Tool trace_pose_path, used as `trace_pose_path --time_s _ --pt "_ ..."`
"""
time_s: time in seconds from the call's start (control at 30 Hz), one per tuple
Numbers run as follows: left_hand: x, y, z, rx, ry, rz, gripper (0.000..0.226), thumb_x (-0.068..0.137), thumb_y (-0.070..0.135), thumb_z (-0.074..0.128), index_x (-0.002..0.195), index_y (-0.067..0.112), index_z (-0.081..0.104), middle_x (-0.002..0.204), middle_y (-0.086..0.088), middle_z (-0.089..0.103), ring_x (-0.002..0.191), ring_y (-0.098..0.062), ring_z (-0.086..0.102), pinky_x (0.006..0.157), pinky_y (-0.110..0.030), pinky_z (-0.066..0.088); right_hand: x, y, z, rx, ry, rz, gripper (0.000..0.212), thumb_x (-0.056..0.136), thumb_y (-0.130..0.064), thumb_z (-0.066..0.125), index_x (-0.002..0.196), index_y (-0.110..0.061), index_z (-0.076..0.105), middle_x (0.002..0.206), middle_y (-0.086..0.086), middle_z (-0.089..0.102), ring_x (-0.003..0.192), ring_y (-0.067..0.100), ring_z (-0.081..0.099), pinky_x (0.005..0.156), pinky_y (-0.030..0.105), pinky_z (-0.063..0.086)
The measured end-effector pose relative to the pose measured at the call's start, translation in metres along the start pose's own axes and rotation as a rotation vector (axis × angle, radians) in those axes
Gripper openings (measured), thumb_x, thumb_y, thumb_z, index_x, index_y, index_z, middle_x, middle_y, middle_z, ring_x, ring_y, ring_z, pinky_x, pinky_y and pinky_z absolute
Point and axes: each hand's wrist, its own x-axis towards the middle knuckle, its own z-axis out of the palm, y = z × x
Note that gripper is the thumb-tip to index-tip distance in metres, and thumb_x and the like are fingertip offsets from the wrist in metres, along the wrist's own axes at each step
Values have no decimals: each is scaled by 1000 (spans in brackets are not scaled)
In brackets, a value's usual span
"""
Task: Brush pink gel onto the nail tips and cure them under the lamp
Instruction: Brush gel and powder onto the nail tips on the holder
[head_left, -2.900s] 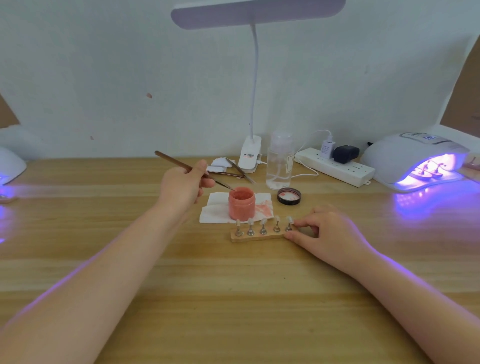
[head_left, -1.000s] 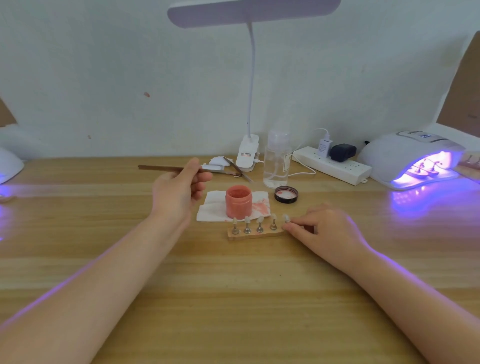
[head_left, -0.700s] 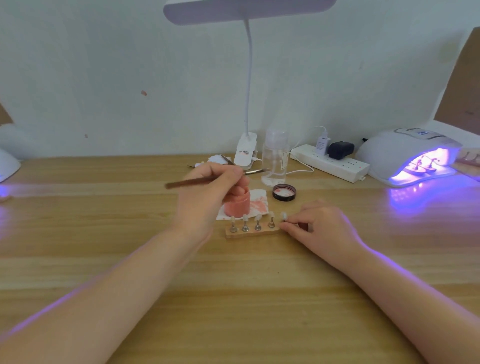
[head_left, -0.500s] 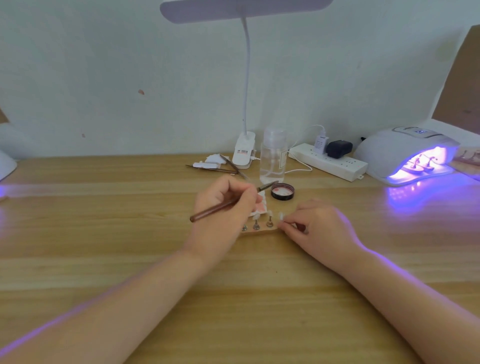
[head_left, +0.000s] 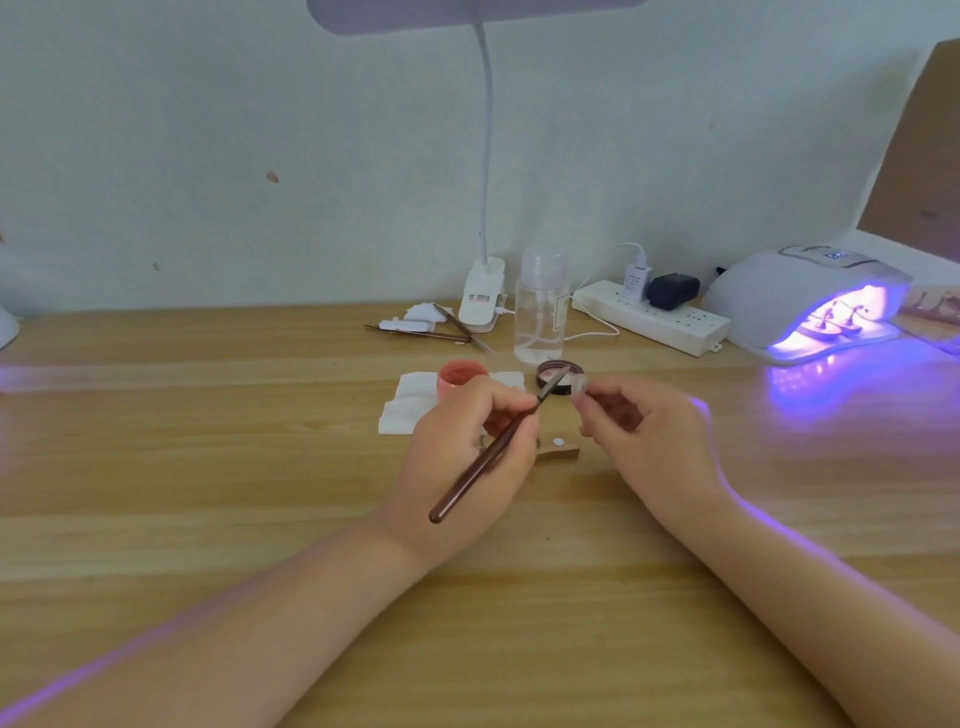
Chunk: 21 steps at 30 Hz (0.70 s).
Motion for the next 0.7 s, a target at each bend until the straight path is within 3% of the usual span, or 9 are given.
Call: trace_pose_path --time_s 0.1,0.3,0.5,0.7 --pt "-1 0 0 33 -30 46 10 87 8 62 97 10 65 84 7 64 83 0 61 72 -5 43 1 -1 0 32 4 6 24 82 -16 71 80 -39 67 64 -12 67 62 4 62 64 12 49" --pt "-1 -4 1 26 -59 65 9 90 8 59 98 7 63 85 6 60 80 -8 59 72 -8 45 1 -2 -2 7 -5 -11 22 83 -13 70 79 -35 69 64 -7 67 62 3 63 68 23 52" --pt "-1 -5 1 52 -72 69 12 90 25 56 99 19 62 92 6 63 86 -7 60 76 -18 48 1 1 -1 -14 -9 -10 9 83 -14 70 83 -22 75 64 -4 68 62 4 63 70 32 53" --pt "0 -3 1 64 -105 89 9 89 28 53 96 27 57 91 2 65 94 -12 59 84 -16 44 1 0 -1 -29 -9 -39 8 84 -12 69 80 -18 74 64 -2 67 62 8 62 68 35 52"
